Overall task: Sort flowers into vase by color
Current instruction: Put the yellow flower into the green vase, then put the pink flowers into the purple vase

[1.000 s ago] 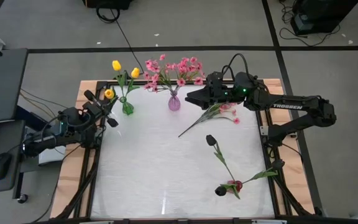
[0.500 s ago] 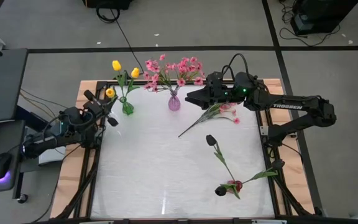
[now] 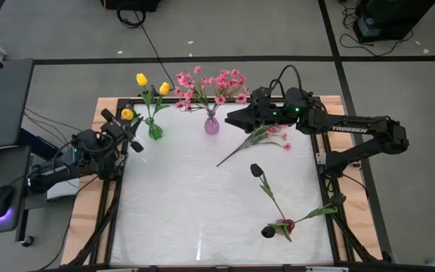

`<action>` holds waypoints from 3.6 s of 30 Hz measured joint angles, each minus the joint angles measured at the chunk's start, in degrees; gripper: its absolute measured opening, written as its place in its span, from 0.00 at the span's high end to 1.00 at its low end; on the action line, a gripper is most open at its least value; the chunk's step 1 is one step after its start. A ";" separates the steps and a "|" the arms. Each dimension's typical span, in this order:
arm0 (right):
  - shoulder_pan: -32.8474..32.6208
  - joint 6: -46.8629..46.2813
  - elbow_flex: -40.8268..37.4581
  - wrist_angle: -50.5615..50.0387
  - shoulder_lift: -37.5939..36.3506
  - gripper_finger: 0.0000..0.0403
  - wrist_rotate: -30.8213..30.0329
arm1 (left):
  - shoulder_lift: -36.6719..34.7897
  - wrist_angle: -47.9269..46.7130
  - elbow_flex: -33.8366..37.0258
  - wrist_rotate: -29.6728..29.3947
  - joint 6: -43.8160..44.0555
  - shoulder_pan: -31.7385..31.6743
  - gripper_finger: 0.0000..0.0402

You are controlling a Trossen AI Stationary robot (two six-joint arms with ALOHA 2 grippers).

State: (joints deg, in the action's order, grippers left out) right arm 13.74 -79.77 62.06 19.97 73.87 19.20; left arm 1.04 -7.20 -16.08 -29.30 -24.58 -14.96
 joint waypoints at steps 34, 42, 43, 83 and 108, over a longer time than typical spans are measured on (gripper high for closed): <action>0.00 0.01 0.00 0.00 0.00 0.37 0.00 | 0.00 -6.87 0.02 -1.68 8.52 -3.36 0.75; 0.00 0.00 0.00 0.00 0.00 0.37 -0.01 | 0.00 -6.83 0.02 -0.89 12.36 -4.15 0.75; 0.00 0.00 0.00 0.00 0.00 0.37 -0.01 | 0.00 -6.83 0.02 -0.39 13.15 -4.15 0.75; 0.00 0.00 0.00 0.00 0.00 0.37 -0.01 | 0.01 -18.27 -5.75 3.72 31.91 -4.11 0.46; 0.00 -0.02 0.00 0.00 0.00 0.37 -0.02 | 0.02 -26.56 -9.84 29.83 56.53 -4.11 0.46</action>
State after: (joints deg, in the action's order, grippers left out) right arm 13.74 -79.79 62.06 19.97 73.87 19.18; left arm 1.06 -33.76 -25.91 0.53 31.95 -19.07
